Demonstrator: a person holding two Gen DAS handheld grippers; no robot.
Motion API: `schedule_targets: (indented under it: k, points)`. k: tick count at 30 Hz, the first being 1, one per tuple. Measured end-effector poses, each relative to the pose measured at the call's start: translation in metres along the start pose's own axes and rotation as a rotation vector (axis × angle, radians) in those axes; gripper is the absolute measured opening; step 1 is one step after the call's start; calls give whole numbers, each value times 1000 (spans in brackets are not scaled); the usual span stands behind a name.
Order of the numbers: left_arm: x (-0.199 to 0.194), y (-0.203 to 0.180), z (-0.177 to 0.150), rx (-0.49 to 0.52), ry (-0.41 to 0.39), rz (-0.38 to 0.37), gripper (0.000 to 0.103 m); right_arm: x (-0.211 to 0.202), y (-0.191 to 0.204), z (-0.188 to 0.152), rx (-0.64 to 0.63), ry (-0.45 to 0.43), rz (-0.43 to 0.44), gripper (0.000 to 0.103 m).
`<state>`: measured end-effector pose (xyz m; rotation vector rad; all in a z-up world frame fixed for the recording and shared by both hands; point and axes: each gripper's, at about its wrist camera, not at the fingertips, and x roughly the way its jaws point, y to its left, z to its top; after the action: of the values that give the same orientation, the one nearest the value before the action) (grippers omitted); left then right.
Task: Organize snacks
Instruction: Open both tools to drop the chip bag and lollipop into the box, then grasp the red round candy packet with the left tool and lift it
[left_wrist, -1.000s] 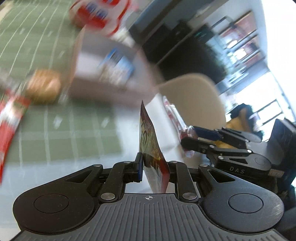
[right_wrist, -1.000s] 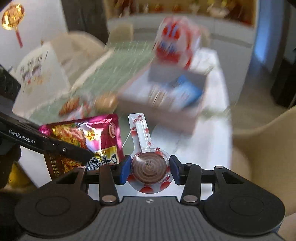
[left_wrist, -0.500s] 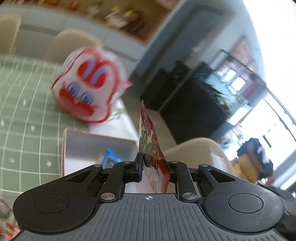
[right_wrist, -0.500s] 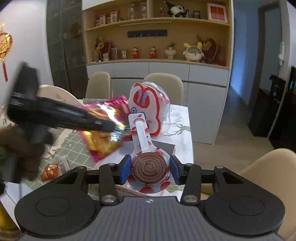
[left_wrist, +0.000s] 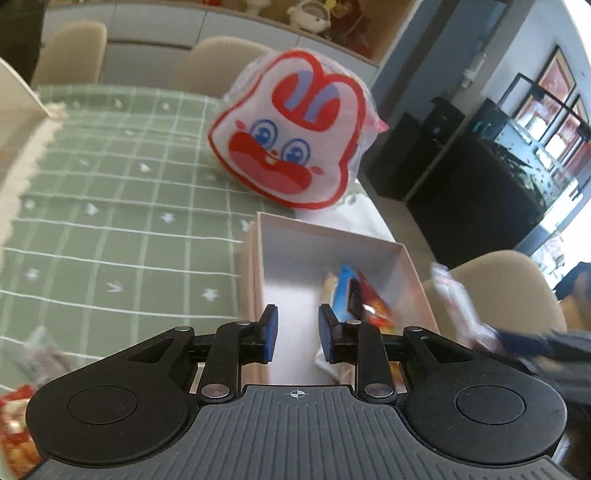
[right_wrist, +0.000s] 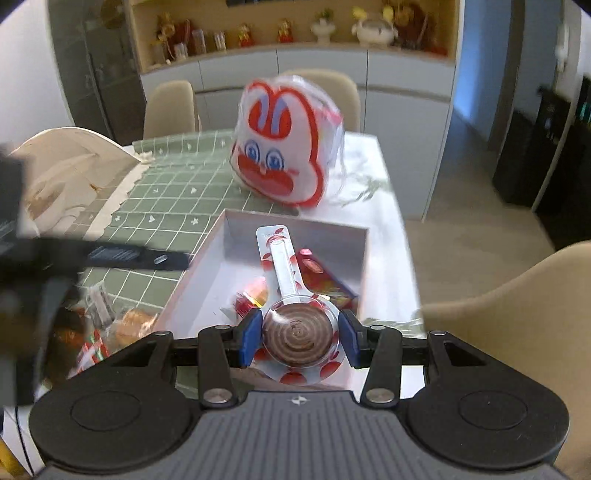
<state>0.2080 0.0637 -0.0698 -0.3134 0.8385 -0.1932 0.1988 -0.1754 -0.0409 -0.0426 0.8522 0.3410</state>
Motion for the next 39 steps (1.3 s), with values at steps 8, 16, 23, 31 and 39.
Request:
schedule_targets:
  k: [8,16,23,31,39]
  points:
    - [-42,14,-13,1,-24,14,27,105,2,16,147,187,20,45]
    - [-74,20,-36,-11,-24,56,27,86,26,1,72,105,20,49]
    - [-88,58,-65,-79,-16,71,27,27,71,-25,-88,-45,40,64]
    - [-113,135,-98,-236,-34,192,27,12,115,-84,-182,-6,65,65]
    - [-95,108,-117,7,57,134,27,23,122,-117,-160,112,98,65]
